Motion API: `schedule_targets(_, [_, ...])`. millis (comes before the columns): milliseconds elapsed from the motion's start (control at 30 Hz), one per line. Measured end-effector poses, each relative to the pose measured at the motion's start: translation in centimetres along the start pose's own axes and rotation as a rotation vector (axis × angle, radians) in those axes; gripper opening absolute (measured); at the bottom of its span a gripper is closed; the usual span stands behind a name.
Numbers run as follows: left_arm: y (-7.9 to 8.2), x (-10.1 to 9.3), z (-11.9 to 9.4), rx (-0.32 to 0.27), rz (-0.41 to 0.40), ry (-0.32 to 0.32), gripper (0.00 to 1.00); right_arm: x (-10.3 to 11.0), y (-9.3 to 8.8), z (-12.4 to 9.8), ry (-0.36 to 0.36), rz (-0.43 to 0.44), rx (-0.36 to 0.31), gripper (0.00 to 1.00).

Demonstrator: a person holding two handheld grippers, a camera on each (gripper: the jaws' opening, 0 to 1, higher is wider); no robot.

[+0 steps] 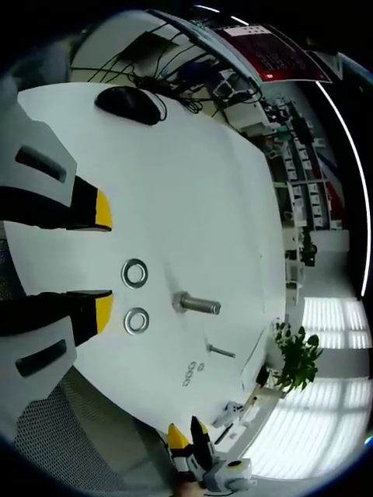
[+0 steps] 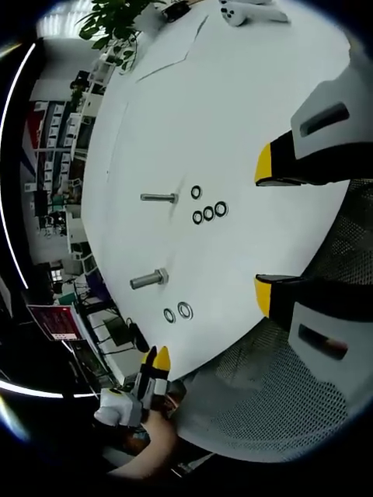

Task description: Place the washer onto the threaded stud by aligning its center hole with the stud, sliding it down to the base, and recovering from edge contact or off-axis alignment until the washer reaches the visible bottom stop.

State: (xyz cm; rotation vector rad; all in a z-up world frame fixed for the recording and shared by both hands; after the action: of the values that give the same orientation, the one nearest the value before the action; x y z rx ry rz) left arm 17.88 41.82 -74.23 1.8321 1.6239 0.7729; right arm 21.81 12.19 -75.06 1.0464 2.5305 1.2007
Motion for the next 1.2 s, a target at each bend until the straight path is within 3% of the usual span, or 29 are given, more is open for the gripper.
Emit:
schedule_targets(467, [0.4,-0.2,0.1,-0.02,0.006,-0.002,0.27,-0.7,0.4,0.4,-0.001,0.001,0.003,0.47])
schedule_targets(1200, [0.2,-0.4,0.7,0.009,0.025,-0.01,0.25,-1.4,0.7,0.4,-0.017,-0.005,-0.009,0.44])
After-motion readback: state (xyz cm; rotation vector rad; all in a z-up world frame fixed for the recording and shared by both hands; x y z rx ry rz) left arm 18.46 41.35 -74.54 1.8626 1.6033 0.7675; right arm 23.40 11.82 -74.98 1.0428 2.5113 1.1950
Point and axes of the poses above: the point that each gripper's makers call its tool centre point, and the gripper's own axes: z roughly forward along the fingers, x roughly to its left, y roughly out of its top, the point moved 1 cm from there along -z, roughly backward along the fingers, and after that the axes turned 5 degrees about y, right-handed, at the moved point
